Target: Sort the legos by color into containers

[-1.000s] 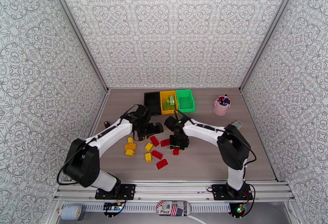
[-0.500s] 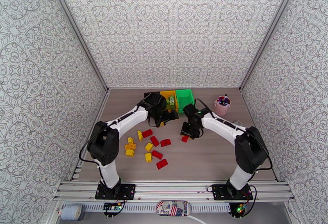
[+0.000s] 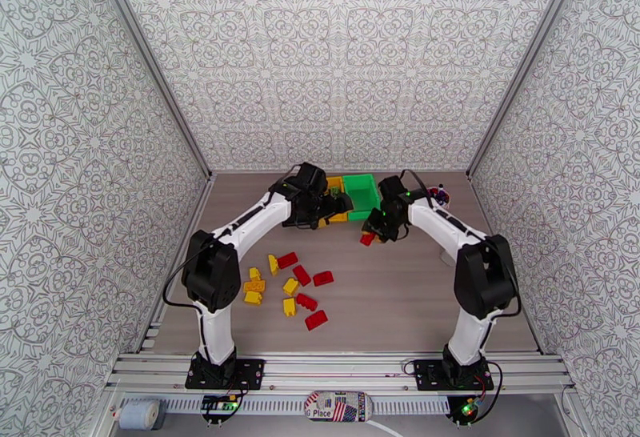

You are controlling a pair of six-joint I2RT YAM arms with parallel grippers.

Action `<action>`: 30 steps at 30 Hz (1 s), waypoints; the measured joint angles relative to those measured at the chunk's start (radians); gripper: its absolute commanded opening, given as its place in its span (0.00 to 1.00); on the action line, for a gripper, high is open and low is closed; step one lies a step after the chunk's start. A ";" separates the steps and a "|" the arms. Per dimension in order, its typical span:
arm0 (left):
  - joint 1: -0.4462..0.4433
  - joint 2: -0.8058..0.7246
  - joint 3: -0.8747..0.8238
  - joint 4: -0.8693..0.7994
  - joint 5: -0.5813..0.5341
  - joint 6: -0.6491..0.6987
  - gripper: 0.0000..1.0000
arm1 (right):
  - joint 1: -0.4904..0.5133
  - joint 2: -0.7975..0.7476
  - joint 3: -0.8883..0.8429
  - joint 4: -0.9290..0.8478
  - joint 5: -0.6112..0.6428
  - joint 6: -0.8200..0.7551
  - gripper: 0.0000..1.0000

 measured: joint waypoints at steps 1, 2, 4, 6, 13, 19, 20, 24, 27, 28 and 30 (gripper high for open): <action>0.006 -0.015 -0.025 -0.004 -0.010 0.000 0.96 | -0.011 0.025 0.032 0.007 -0.012 0.001 0.21; 0.012 -0.032 -0.049 -0.008 -0.016 0.000 0.96 | -0.019 0.043 0.056 0.011 -0.021 0.001 0.21; 0.024 -0.081 -0.112 -0.018 -0.034 0.000 0.96 | -0.045 0.095 0.119 0.035 -0.050 0.013 0.22; 0.032 -0.126 -0.163 -0.026 -0.049 0.000 0.96 | -0.068 0.139 0.171 0.053 -0.073 0.029 0.23; 0.037 -0.293 -0.347 -0.029 -0.104 -0.023 0.97 | -0.132 0.344 0.446 0.087 -0.132 0.089 0.33; 0.039 -0.368 -0.431 -0.034 -0.144 -0.056 0.97 | -0.146 0.510 0.728 0.051 -0.156 0.117 0.51; 0.039 -0.373 -0.434 -0.034 -0.151 -0.058 0.97 | -0.146 0.524 0.752 0.046 -0.159 0.117 0.53; 0.042 -0.394 -0.441 -0.037 -0.176 -0.064 0.97 | -0.148 0.538 0.781 0.021 -0.167 0.124 0.57; 0.046 -0.407 -0.447 -0.039 -0.181 -0.064 0.97 | -0.148 0.538 0.784 0.005 -0.167 0.121 0.57; 0.048 -0.407 -0.448 -0.042 -0.185 -0.064 0.97 | -0.148 0.538 0.784 0.000 -0.167 0.116 0.57; 0.051 -0.408 -0.449 -0.047 -0.189 -0.063 0.97 | -0.148 0.537 0.782 -0.004 -0.167 0.108 0.57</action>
